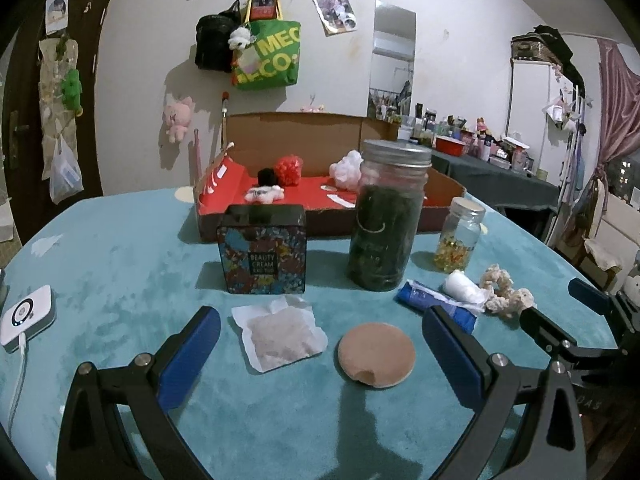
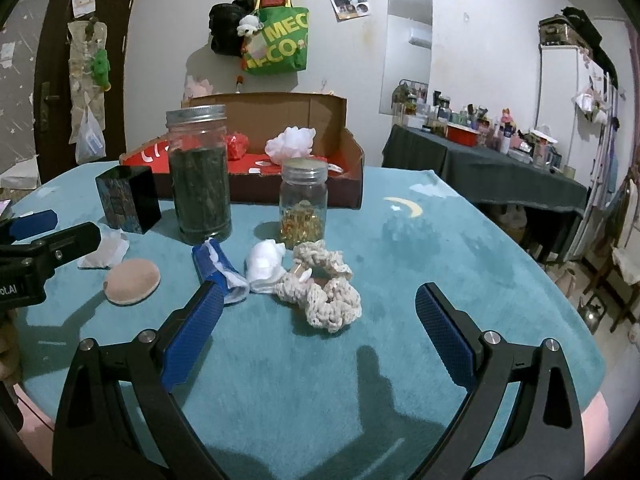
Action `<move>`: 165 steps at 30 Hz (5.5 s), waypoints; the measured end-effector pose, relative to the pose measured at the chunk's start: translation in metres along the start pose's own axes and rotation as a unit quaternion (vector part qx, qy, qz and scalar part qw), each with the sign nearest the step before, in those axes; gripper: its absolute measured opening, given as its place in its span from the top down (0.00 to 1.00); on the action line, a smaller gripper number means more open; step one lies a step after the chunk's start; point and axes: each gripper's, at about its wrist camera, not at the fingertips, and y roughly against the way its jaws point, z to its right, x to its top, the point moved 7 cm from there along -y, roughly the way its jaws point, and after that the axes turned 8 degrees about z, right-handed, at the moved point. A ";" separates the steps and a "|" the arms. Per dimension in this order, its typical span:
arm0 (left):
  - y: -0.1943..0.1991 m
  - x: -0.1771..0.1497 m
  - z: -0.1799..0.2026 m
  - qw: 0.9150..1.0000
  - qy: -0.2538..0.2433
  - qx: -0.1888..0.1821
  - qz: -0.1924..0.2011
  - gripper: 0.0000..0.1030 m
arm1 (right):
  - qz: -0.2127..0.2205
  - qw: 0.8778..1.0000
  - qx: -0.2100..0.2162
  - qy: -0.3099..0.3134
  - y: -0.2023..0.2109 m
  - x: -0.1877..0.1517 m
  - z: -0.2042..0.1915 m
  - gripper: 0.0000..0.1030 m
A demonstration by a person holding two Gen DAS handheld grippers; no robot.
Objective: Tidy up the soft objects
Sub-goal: 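Grasp the blue-and-white packet with the right tool while the left grasps the white tissue, then carry the blue packet and white tissue up and over into the red box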
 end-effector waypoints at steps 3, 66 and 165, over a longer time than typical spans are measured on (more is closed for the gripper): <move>-0.001 -0.001 0.000 1.000 0.000 0.001 -0.004 0.00 | -0.003 1.000 0.000 0.001 -0.001 -0.001 0.001 0.05; -0.040 -0.011 -0.005 0.980 -0.022 -0.118 -0.159 0.79 | -0.147 0.967 0.206 0.039 -0.061 0.013 -0.070 0.77; -0.094 0.039 -0.125 0.984 -0.027 -0.098 -0.143 0.79 | -0.139 0.978 0.154 0.031 -0.140 0.054 0.067 0.77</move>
